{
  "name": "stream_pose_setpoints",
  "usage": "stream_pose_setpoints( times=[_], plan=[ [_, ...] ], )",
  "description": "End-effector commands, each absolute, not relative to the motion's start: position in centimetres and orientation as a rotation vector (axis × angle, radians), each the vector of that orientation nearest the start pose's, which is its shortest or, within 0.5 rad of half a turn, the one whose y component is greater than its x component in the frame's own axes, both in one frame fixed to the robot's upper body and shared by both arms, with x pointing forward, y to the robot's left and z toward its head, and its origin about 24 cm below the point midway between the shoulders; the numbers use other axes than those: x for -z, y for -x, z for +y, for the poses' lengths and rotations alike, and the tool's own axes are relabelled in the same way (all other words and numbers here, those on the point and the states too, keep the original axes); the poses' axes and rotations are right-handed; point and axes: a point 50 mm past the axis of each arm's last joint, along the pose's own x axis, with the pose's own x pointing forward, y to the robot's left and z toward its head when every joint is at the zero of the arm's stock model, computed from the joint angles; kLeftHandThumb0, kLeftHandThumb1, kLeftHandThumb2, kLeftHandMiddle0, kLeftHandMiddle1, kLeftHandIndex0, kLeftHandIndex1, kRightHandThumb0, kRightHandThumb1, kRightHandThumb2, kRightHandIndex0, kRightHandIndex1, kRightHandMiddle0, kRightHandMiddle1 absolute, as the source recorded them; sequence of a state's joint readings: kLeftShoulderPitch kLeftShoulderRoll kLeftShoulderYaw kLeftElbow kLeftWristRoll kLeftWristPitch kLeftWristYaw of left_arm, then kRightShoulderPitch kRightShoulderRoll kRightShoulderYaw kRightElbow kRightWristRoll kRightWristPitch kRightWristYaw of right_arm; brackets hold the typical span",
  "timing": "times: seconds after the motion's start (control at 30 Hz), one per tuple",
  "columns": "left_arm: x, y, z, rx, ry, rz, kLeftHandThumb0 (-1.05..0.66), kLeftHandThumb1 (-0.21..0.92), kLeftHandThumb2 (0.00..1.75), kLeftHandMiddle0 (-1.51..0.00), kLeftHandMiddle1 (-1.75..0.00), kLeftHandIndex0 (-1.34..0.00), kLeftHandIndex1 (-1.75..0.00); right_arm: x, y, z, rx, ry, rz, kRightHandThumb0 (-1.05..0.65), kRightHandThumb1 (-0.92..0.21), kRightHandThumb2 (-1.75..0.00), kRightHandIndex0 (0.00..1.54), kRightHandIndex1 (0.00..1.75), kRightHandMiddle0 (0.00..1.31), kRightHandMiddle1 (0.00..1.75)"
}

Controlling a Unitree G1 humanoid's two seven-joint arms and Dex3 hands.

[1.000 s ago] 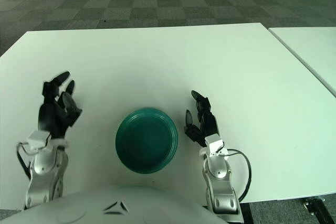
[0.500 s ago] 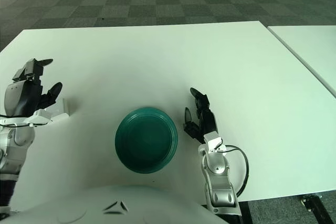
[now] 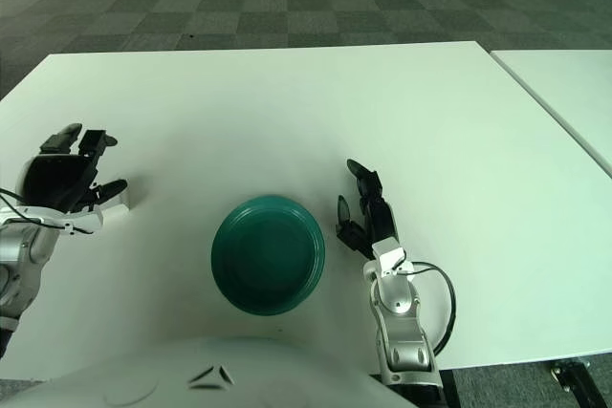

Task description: Put the charger into the plate.

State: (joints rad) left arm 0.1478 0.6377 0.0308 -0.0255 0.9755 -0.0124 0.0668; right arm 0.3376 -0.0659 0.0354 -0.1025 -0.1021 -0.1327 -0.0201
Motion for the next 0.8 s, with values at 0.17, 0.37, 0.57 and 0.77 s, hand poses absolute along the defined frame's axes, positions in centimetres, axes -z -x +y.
stream_pose_setpoints(
  times=[0.17,0.37,0.57,0.77],
  plan=[
    [-6.48,-22.79,27.86,0.074,-1.625,0.098,-1.05,0.92,0.58,-0.15,0.00,0.00,-0.92,1.59,-17.01,-17.64,0.047,0.150,0.241,-0.78,-0.92,-0.81,0.21,0.00,0.00,0.61],
    [-6.27,-22.58,27.91,0.118,-1.606,0.119,-1.05,0.92,0.54,-0.13,0.00,0.00,-0.82,1.56,-17.08,-17.69,0.049,0.151,0.238,-0.76,-0.92,-0.80,0.21,0.00,0.00,0.61],
    [-6.11,-22.50,28.00,0.167,-1.584,0.133,-1.05,0.92,0.52,-0.13,0.00,0.00,-0.76,1.61,-17.11,-17.77,0.046,0.134,0.230,-0.75,-0.92,-0.79,0.22,0.01,0.00,0.63],
    [-5.93,-22.44,28.17,0.199,-1.575,0.164,-1.05,0.92,0.51,-0.12,0.00,0.00,-0.75,1.62,-17.15,-17.92,0.041,0.123,0.221,-0.75,-0.92,-0.78,0.22,0.01,0.00,0.66]
  ],
)
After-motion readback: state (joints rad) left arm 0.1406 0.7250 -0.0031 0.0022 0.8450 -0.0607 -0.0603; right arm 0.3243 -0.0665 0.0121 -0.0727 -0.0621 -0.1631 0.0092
